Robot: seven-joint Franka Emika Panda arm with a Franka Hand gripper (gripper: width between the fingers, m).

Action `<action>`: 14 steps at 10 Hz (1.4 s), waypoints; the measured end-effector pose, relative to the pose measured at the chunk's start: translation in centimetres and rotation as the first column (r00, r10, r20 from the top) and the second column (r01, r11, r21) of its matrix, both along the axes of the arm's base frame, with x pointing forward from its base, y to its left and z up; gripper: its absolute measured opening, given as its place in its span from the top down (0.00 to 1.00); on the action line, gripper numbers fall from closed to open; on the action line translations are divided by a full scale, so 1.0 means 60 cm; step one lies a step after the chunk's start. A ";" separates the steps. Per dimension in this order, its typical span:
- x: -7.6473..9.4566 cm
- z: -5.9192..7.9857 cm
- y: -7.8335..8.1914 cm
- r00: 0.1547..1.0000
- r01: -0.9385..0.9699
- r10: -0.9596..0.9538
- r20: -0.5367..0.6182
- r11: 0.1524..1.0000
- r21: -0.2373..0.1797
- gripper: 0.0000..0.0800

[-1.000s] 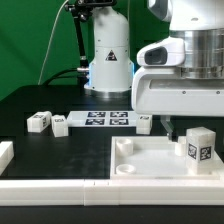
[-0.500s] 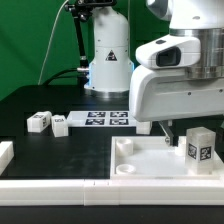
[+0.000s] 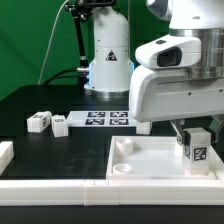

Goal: Assemble one leg

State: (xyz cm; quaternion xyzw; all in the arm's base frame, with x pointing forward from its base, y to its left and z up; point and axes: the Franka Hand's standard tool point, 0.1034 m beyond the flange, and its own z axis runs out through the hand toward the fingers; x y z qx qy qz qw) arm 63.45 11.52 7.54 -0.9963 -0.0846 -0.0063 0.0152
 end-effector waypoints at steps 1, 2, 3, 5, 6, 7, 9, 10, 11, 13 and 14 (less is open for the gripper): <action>0.000 0.000 0.001 0.997 0.082 -0.082 -0.003 0.997 0.002 0.64; 0.000 0.000 0.001 0.988 0.155 -0.155 -0.006 0.988 0.003 0.64; -0.001 0.000 0.003 0.967 0.255 -0.255 -0.011 0.967 0.008 0.64; -0.001 -0.001 0.005 0.891 0.453 -0.452 -0.028 0.891 0.024 0.64; -0.002 -0.001 0.006 0.824 0.566 -0.565 -0.038 0.824 0.025 0.64; -0.002 -0.001 0.006 0.772 0.635 -0.634 -0.043 0.772 0.024 0.64; -0.002 -0.001 0.005 0.583 0.813 -0.810 -0.058 0.582 0.028 0.64; -0.003 -0.001 0.007 0.480 0.877 -0.875 -0.062 0.479 0.024 0.64; -0.003 -0.001 0.008 0.401 0.916 -0.914 -0.065 0.400 0.020 0.64; -0.003 -0.001 0.007 0.243 0.970 -0.967 -0.074 0.242 0.011 0.64; -0.002 -0.001 0.007 0.222 0.975 -0.972 -0.075 0.222 0.010 0.64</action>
Offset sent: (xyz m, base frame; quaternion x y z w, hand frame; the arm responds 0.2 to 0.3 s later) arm -0.0066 -0.0027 -0.0042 0.0243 -0.0045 0.2110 0.9772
